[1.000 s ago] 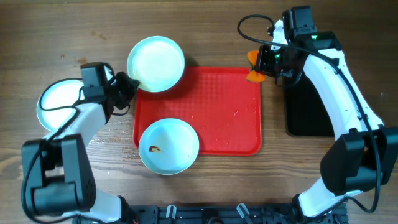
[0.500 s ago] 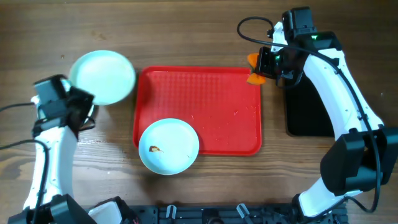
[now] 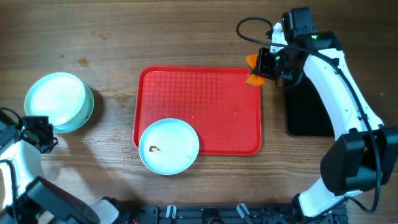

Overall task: Clean dirty plates on tray and stack at the side
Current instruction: 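Carry the wiped plate with the left gripper onto the plate at left, then grasp the last plate's rim with the left gripper and pull it inward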

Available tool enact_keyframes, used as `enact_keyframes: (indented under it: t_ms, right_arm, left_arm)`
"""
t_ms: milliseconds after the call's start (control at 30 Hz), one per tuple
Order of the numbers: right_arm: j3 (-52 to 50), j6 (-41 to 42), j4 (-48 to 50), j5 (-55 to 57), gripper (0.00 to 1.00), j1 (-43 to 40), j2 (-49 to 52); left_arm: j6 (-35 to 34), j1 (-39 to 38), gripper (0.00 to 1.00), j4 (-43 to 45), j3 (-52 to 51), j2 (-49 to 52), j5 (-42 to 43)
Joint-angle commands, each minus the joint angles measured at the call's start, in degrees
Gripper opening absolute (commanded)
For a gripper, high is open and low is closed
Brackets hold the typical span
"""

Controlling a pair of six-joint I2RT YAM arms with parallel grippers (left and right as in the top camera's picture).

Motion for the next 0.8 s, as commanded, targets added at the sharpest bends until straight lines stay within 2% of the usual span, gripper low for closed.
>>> enact_keyframes:
  t_ms: [0, 267, 367, 400, 467, 567, 700, 767]
  right_arm:
    - [1.46, -1.16, -0.26, -1.57, 0.04, 0.15, -1.7]
    - [1.44, -1.16, -0.46, -1.57, 0.04, 0.15, -1.7]
    - [1.46, -1.18, -0.63, -1.57, 0.04, 0.15, -1.7]
    - [1.46, -1.22, -0.7, -1.55, 0.04, 0.15, -1.7]
    - [1.44, -1.46, -0.83, -1.55, 0.04, 0.15, -1.7]
    - [1.46, -1.86, -1.11, -1.55, 0.05, 0.15, -1.7]
    - [1.44, -1.79, -1.11, -1.57, 0.04, 0.15, -1.7]
    - [1.46, -1.79, -1.14, -1.57, 0.04, 0.15, -1.7]
  left_arm:
    - [-0.37, 0.28, 0.04, 0.81, 0.0, 4.44, 2.47]
    - [-0.35, 0.31, 0.06, 2.8, 0.0, 7.56, 2.62]
    - [-0.33, 0.31, 0.65, 3.19, 0.0, 7.56, 2.62]
    - [-0.33, 0.28, 0.75, 3.21, 0.0, 7.56, 2.62]
    - [-0.26, 0.26, 0.84, 3.1, 0.0, 7.56, 2.82]
    - [0.07, -0.66, 0.77, 3.76, 0.13, 7.04, 5.53]
    - [0.07, -7.54, 0.75, 3.02, 0.22, -0.37, 6.12]
    - [0.79, -13.75, 0.57, -0.5, 0.22, -4.9, 6.1]
